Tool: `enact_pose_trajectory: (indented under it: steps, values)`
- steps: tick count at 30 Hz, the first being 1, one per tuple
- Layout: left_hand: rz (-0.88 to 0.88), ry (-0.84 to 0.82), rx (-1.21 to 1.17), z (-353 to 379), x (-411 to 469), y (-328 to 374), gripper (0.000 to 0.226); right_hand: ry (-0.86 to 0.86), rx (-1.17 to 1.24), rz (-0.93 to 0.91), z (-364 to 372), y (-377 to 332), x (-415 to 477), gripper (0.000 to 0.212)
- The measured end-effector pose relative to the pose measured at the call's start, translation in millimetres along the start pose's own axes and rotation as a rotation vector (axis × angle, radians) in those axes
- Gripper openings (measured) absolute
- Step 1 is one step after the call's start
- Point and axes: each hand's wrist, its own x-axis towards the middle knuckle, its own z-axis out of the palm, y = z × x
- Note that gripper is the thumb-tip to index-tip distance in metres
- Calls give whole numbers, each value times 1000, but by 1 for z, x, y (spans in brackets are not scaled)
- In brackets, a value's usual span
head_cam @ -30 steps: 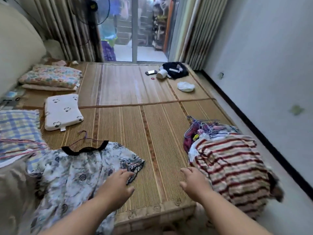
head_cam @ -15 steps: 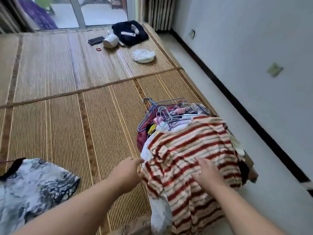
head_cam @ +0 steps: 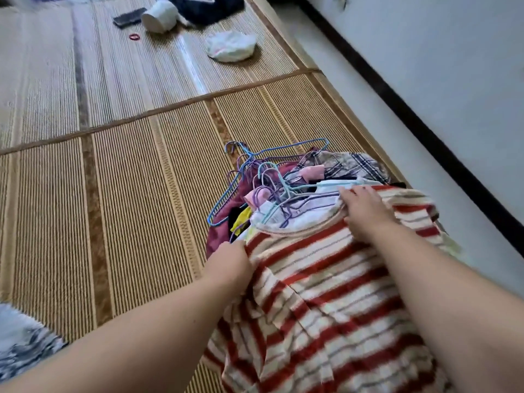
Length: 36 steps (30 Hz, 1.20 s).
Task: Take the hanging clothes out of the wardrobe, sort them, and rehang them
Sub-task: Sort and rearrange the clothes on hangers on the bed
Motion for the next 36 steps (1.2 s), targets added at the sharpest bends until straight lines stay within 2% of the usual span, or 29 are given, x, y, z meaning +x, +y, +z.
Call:
enact_pose_trajectory:
  steps: [3, 6, 9, 11, 14, 17, 22, 25, 28, 32, 36]
  values:
    - [39, -14, -76, 2, 14, -1, 13, -40, -20, 42, 1, -3, 17, 81]
    - [43, 62, -299, -3, 1, -7, 11, -95, -44, 12, -6, 2, 15, 92]
    - [57, 112, -486, -17, -32, -23, 16, -70, -29, -59, -22, 13, 0, 77]
    - [69, 113, -545, -32, -56, -36, 19, 5, 101, -95, -35, 16, -21, 63]
    - [48, 61, -744, -60, -91, -51, 19, 87, 202, -133, -48, 17, -57, 53]
    - [91, 1, -858, -86, -131, -59, 17, 72, 207, -125, -68, 2, -90, 53]
    - [212, -22, -916, -114, -217, -86, 18, 142, 183, -224, -111, -40, -163, 46]
    - [169, -19, -894, -119, -280, -121, 21, 61, 131, -362, -133, -62, -226, 35]
    - [171, -59, -857, -116, -337, -156, 23, -30, 61, -370, -157, -84, -292, 30]
    - [199, 39, -804, -126, -403, -202, 25, 23, 13, -356, -189, -132, -366, 27]
    - [179, 253, -736, -156, -481, -278, 25, 36, 78, -436, -201, -205, -445, 12]
